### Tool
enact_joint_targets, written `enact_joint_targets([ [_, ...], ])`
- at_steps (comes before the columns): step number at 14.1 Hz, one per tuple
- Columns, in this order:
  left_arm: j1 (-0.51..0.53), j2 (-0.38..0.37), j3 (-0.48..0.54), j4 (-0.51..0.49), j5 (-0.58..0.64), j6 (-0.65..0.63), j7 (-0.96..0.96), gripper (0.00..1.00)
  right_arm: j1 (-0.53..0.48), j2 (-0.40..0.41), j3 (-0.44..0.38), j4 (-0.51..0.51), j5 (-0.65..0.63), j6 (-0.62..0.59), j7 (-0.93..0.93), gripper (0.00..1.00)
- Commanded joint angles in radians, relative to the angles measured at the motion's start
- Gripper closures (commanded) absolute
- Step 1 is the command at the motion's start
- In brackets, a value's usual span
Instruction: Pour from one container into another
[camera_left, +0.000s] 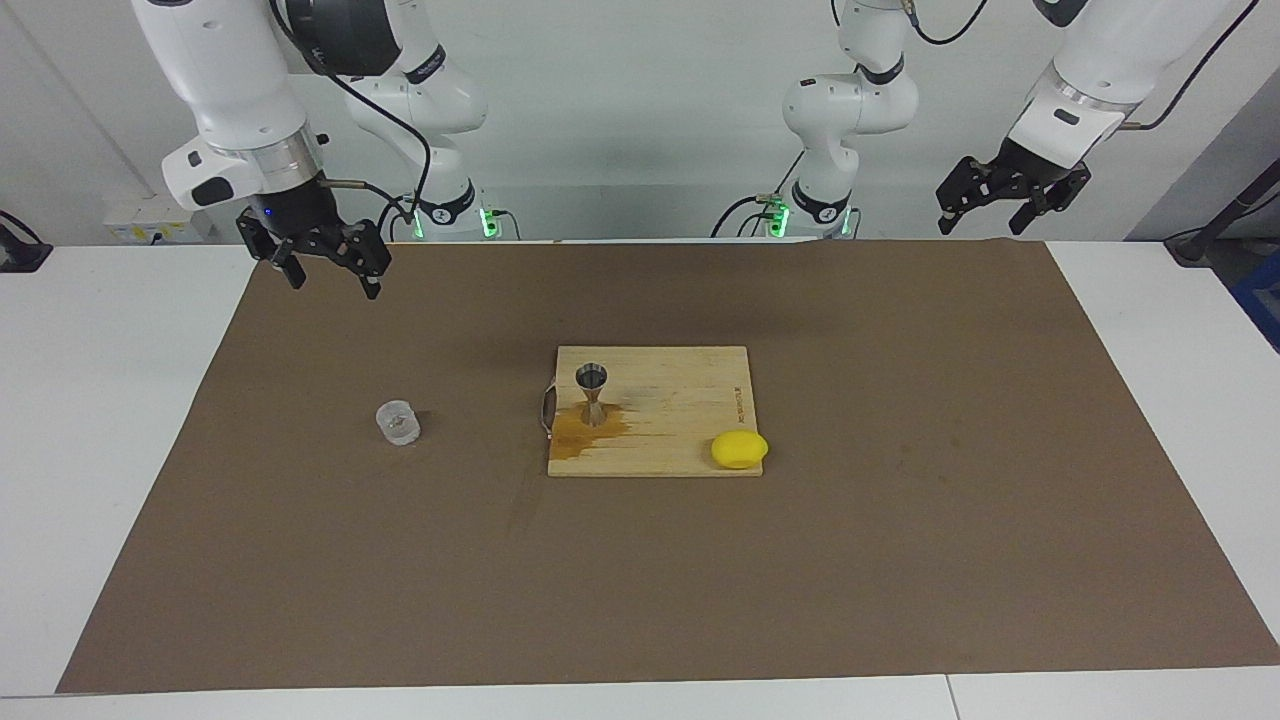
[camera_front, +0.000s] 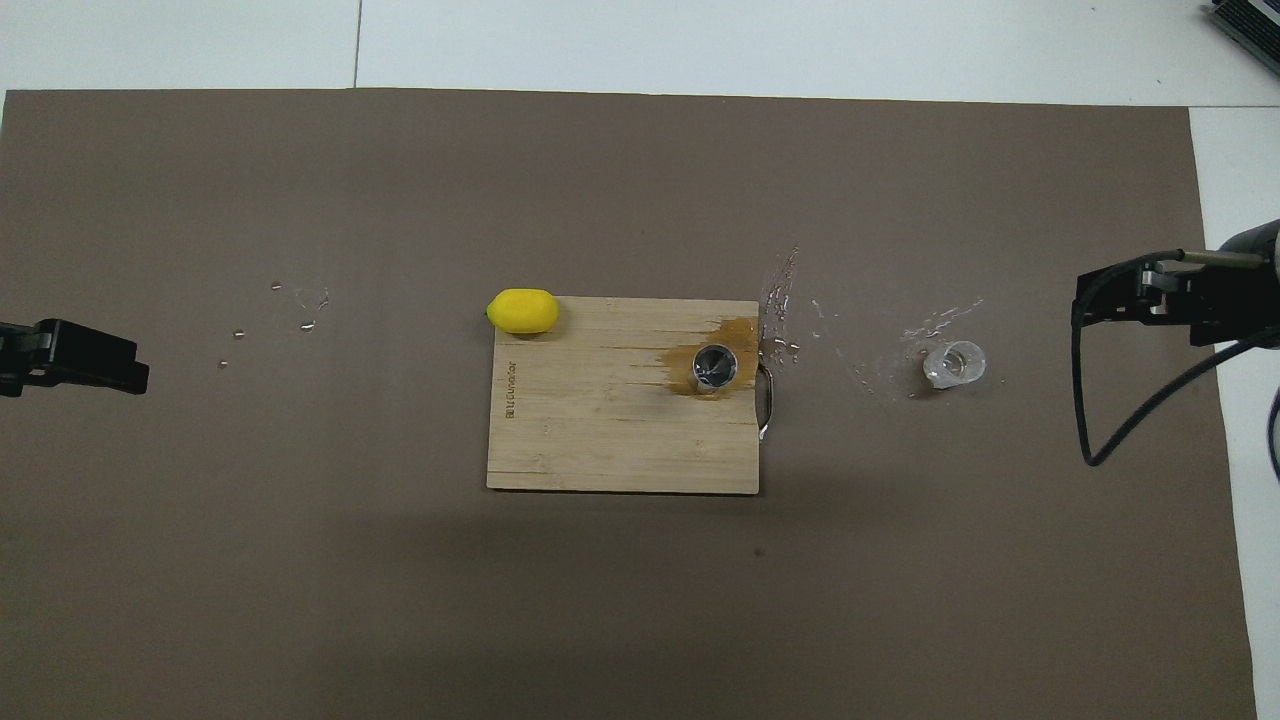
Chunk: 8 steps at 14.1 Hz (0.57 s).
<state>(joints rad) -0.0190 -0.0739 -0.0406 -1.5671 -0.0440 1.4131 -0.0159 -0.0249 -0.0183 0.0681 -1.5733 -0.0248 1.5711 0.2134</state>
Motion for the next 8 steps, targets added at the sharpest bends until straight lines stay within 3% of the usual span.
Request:
enact_joint_targets([
  [1,0.01,-0.026,-0.01,-0.024,0.018,-0.008,-0.009,0.0,-0.007,0.032,0.009,0.035,0.003,-0.054,-0.064,0.0],
  [5,0.01,-0.026,-0.01,-0.022,0.018,-0.008,-0.01,0.0,-0.001,-0.011,0.009,-0.043,0.011,-0.074,-0.066,0.0],
  [8,0.01,-0.026,-0.01,-0.024,0.018,-0.008,-0.01,0.0,-0.003,-0.012,0.009,-0.045,0.011,-0.072,-0.06,0.0],
])
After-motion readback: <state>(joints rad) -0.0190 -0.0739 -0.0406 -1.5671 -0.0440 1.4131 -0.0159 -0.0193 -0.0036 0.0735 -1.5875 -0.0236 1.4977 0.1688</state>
